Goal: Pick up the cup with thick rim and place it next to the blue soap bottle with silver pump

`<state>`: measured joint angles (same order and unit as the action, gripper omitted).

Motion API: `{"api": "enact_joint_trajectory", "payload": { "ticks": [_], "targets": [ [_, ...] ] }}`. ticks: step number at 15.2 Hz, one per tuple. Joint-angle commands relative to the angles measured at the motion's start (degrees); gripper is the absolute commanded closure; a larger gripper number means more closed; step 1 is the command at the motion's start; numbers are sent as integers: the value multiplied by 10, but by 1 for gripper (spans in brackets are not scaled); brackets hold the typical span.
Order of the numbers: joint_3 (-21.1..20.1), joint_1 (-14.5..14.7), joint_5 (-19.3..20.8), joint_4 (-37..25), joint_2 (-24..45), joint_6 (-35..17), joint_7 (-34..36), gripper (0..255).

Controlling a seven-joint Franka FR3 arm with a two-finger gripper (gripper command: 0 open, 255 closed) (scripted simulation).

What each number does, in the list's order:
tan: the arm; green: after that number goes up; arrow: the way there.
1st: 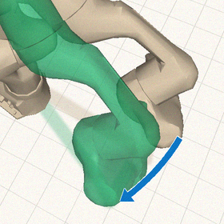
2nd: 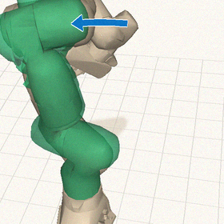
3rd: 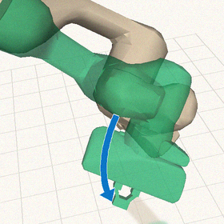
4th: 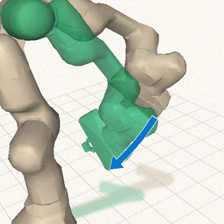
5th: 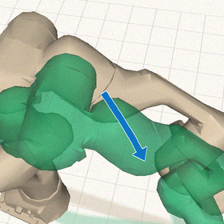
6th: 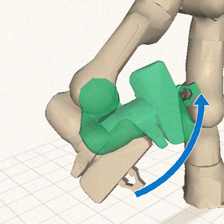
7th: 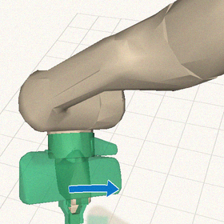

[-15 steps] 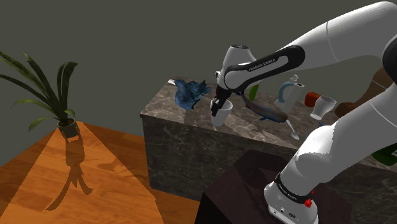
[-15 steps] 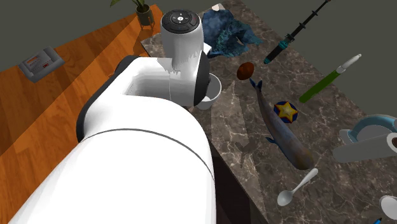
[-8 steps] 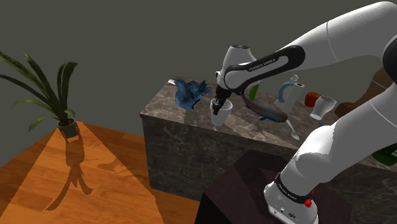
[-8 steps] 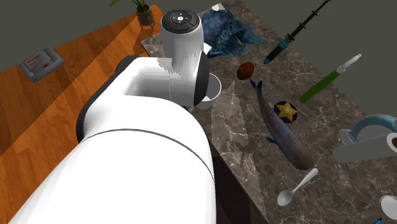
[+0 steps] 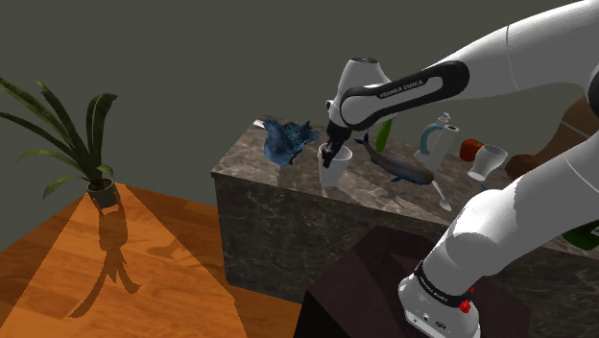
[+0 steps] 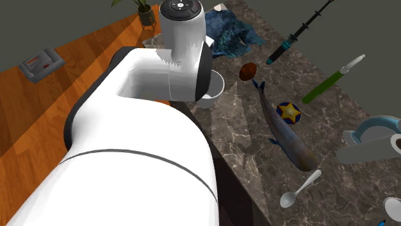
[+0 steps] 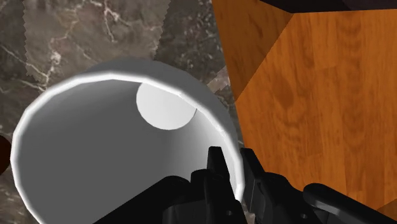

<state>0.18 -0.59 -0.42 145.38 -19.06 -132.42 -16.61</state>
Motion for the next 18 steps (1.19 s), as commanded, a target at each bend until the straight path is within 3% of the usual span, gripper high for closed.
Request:
{"api": "enact_joint_trajectory", "payload": {
  "ticks": [1,18],
  "targets": [
    [0,0,0,-9,-11,20,0,255],
    [0,0,1,-105,-55,161,1,255]
  ]
}}
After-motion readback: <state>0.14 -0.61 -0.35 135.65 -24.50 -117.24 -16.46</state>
